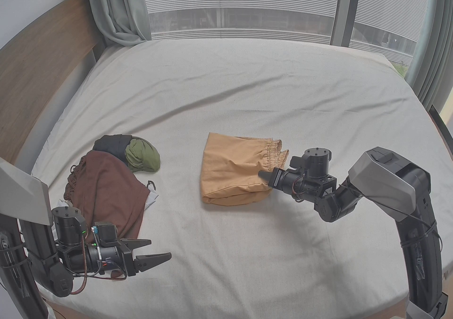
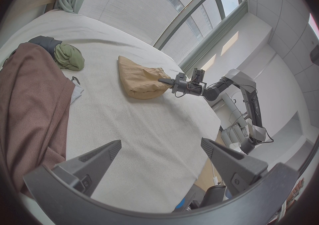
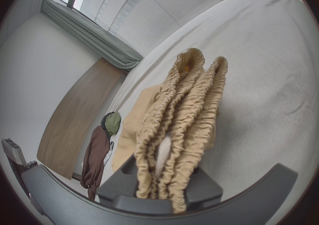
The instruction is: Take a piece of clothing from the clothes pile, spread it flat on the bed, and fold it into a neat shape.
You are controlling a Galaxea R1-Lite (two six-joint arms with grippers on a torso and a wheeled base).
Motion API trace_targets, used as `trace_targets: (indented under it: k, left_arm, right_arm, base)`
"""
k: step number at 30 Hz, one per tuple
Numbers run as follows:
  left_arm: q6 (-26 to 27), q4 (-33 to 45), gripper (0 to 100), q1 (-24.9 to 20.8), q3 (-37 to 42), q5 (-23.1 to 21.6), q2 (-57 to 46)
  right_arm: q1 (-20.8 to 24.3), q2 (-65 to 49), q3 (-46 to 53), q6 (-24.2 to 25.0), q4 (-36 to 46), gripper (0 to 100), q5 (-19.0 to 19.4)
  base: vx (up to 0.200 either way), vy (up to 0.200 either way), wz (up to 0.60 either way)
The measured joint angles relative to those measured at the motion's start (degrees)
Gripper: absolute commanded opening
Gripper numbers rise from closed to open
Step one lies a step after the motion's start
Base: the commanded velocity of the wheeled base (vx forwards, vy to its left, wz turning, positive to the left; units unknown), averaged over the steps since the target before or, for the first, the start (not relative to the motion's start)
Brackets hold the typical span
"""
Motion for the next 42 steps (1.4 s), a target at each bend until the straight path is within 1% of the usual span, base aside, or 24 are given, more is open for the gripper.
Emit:
trace_targets:
  k: [2, 3, 6, 10, 18, 23, 29, 32, 38, 42]
  left_arm:
    - [0.0, 0.0, 100, 0.0, 0.0, 0.0, 0.0]
    - [0.0, 0.0, 100, 0.0, 0.0, 0.0, 0.0]
    - [0.0, 0.0, 100, 0.0, 0.0, 0.0, 0.0]
    - [0.0, 0.0, 100, 0.0, 0.0, 0.0, 0.0]
    - [0.0, 0.0, 100, 0.0, -0.1, 0.0, -0.1]
    - [0.0, 0.0, 100, 0.0, -0.2, 0.0, -0.1]
    - [0.0, 0.0, 100, 0.0, -0.3, 0.0, -0.1]
    - [0.0, 0.0, 100, 0.1, -0.4, 0.0, -0.1]
    - [0.0, 0.0, 100, 0.2, -0.4, 0.0, -0.1]
    - [0.0, 0.0, 100, 0.3, -0.5, 0.0, -0.1]
  right_arm:
    - [0.0, 0.3, 0.1, 0.0, -0.1, 0, 0.0]
    - [0.0, 0.4, 0.1, 0.0, -0.1, 100, 0.0]
    - [-0.1, 0.6, 0.1, 0.0, -0.6, 100, -0.8]
    - [-1.3, 0.7, 0.1, -0.9, -2.4, 100, -2.3]
    - [-5.5, -2.0, 1.0, -2.0, -2.3, 100, -3.1]
    - [-6.4, -5.0, 1.3, -2.1, -2.1, 100, -3.1]
    - [-4.4, -7.8, 1.4, -2.1, -1.8, 100, -3.1]
    - [-2.4, -8.3, 1.4, -2.1, -1.7, 100, -3.1]
    - [1.0, -7.5, 1.5, -2.2, -1.8, 100, -4.0]
    - [2.2, -6.5, 1.4, -2.6, -1.6, 100, -4.2]
  base:
    - [0.000, 0.000, 0.00]
    - [0.000, 0.000, 0.00]
    - [0.000, 0.000, 0.00]
    - [0.000, 0.000, 0.00]
    - [0.000, 0.000, 0.00]
    - [0.000, 0.000, 0.00]
    - [0.000, 0.000, 0.00]
    - [0.000, 0.000, 0.00]
    - [0.000, 0.000, 0.00]
    - [0.000, 0.000, 0.00]
